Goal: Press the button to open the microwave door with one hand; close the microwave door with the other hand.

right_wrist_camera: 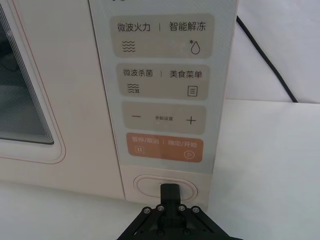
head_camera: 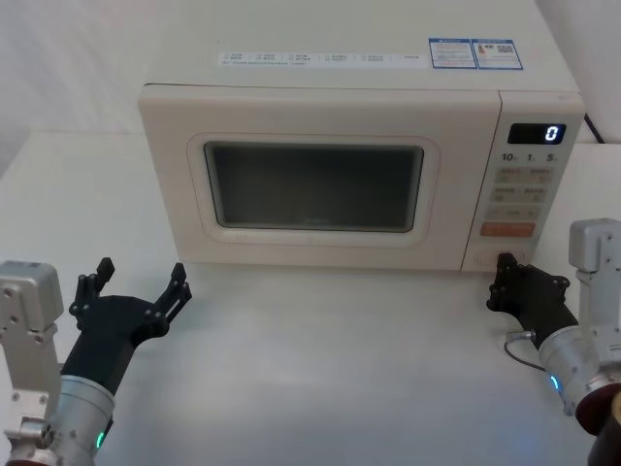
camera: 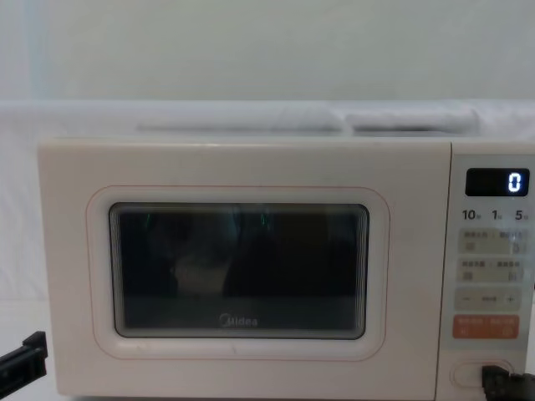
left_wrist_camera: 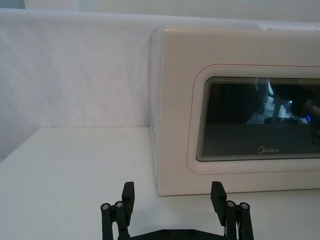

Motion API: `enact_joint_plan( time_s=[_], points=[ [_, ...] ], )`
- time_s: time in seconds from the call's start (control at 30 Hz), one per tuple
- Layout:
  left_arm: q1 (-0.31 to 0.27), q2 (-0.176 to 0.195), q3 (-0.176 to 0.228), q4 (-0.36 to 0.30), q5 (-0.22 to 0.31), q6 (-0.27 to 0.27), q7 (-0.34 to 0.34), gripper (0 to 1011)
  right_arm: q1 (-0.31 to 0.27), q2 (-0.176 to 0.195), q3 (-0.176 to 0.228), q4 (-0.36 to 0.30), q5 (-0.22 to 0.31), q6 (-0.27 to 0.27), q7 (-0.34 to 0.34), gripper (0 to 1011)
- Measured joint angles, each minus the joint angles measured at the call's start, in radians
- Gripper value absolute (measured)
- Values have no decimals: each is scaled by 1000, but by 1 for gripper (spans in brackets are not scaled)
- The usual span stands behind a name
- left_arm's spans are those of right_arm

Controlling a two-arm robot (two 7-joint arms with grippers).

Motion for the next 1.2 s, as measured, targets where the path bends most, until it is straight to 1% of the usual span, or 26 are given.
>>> enact_joint_plan(
  time_s=[0.97, 1.2],
  points=[
    [0, 0, 0, 0, 0, 0, 0, 1001, 68, -10, -5, 79, 8, -11, 11, 0],
    [0, 0, 0, 0, 0, 0, 0, 1001, 72, -11, -7, 86, 9, -14, 11, 0]
  ],
)
